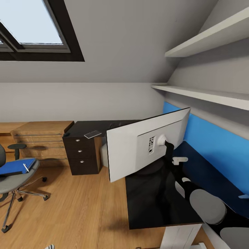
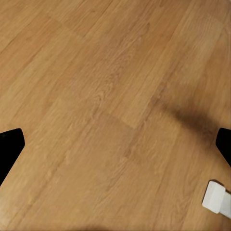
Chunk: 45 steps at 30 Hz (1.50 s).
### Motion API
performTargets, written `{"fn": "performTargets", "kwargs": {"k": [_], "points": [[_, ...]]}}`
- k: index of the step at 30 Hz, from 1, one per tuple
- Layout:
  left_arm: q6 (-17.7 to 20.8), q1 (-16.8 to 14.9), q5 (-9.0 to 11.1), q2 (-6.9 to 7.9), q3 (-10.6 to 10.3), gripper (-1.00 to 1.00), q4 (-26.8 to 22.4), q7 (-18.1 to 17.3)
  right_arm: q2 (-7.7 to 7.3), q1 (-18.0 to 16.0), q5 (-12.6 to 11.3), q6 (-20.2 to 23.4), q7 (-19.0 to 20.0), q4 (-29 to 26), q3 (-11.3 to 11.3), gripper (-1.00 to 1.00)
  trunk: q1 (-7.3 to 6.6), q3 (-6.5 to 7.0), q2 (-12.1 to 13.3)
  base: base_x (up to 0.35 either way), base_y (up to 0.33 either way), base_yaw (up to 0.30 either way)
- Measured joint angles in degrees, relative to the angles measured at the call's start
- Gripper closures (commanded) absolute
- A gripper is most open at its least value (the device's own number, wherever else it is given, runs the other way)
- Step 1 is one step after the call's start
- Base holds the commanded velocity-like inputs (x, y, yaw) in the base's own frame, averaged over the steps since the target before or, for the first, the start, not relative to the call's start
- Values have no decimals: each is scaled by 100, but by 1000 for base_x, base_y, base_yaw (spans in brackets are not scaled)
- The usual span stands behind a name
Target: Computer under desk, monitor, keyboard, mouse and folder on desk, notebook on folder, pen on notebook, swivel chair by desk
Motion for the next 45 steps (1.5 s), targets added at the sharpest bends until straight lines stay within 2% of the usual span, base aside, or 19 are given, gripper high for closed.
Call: {"fn": "performTargets", "kwargs": {"k": [14,16,25,28,31,35,45], "points": [[-9,1,-15,-1,0,-100,1,-5,2,-24,16,-14,9,58,0,100,0,0,-1,0,-26,0],[-10,0,-14,-1,1,-100,4,-6,11,-46,182,-28,41,98,-110,100,0,0,0,0,-167,0],[-7,4,-9,-1,0,-100,2,-5,-13,-32,171,-69,50,102,-92,100,0,0,0,0,-38,0],[-7,4,-6,-1,0,-100,0,-4,-34,-31,14,-28,160,82,-11,100,0,0,0,0,-3,0],[-8,4,-2,-1,0,-100,0,-5,-60,35,14,-1,480,-72,-70,100,-1,0,0,0,0,0],[-5,2,0,-1,0,-100,0,-4,-81,66,-15,37,684,-161,-90,100,0,0,0,0,0,0],[-3,5,0,-18,0,-100,0,-5,-84,102,-35,65,837,-255,-103,100,0,0,0,0,0,0]]}}
